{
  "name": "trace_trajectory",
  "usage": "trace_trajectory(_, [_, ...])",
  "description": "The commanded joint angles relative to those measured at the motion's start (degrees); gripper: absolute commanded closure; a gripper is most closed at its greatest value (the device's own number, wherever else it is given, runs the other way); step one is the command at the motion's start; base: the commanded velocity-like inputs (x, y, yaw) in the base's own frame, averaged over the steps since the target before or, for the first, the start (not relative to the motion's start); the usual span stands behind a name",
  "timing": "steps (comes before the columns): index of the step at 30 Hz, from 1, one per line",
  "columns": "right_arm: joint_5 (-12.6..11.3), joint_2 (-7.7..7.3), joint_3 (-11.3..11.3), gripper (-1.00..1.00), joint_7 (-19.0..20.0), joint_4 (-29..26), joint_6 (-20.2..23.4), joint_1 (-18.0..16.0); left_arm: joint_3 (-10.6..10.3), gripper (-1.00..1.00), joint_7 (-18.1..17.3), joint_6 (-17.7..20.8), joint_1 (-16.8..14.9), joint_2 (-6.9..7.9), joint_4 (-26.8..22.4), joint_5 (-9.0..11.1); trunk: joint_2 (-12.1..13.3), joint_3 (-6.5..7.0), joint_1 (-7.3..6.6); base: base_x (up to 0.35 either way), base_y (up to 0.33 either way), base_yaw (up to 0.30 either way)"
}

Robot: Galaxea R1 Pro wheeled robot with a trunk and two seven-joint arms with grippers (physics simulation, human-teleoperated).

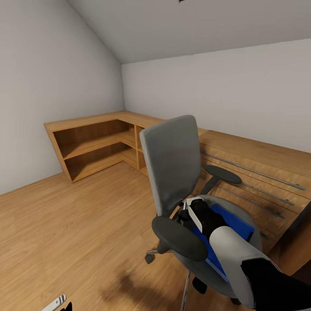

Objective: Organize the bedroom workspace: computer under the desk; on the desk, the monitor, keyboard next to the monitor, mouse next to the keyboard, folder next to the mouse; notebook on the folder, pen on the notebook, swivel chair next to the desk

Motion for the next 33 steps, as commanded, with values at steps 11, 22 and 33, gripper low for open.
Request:
trace_trajectory(11, [0.5,-0.09,0.2,1.0,0.0,4.7,0.4,0.0,-0.1,-1.0,0.2,-0.1,0.0,0.05,0.0,0.6,1.2,0.48,-0.66,0.0,0.0,0.0])
trace_trajectory(22, [0.5,-0.09,0.1,1.0,0.0,4.7,0.4,0.0,-0.1,-1.0,0.2,-0.1,0.0,0.05,0.0,0.6,2.0,0.84,-1.1,0.0,0.0,0.0])
trace_trajectory(33, [0.5,-0.09,0.1,1.0,0.0,4.7,0.4,0.0,0.0,-1.0,0.2,-0.1,0.0,0.05,0.0,0.6,2.8,1.2,-1.54,0.0,0.0,0.0])
